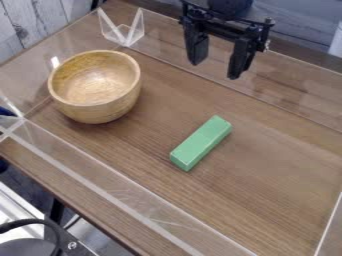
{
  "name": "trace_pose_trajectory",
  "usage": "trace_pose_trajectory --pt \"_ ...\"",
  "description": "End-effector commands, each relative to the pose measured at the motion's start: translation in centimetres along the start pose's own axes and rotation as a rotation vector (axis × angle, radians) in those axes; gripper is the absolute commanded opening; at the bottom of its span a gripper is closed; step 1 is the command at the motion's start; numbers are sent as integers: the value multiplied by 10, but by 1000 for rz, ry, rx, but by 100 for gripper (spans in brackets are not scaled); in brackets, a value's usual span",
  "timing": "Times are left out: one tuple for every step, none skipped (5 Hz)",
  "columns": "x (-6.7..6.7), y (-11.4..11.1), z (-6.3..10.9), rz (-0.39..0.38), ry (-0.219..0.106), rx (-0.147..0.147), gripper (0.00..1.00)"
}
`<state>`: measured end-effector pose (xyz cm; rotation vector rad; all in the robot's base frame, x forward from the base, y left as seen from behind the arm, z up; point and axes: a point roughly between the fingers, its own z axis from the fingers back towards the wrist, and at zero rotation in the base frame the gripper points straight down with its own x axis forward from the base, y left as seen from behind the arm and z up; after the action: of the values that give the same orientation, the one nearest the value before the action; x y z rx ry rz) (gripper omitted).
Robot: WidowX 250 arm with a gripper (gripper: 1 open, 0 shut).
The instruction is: Put the green block in the brown bowl
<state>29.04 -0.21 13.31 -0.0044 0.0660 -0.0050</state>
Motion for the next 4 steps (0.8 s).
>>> trace_pose_trajectory --pt "-8 3 -11 -53 21 13 100" --pt "-24 2 -37 -131 41 5 100" --pt "-32 0 -66 -179 40 -14 100" --pt "-33 -5 -87 -212 46 -24 100"
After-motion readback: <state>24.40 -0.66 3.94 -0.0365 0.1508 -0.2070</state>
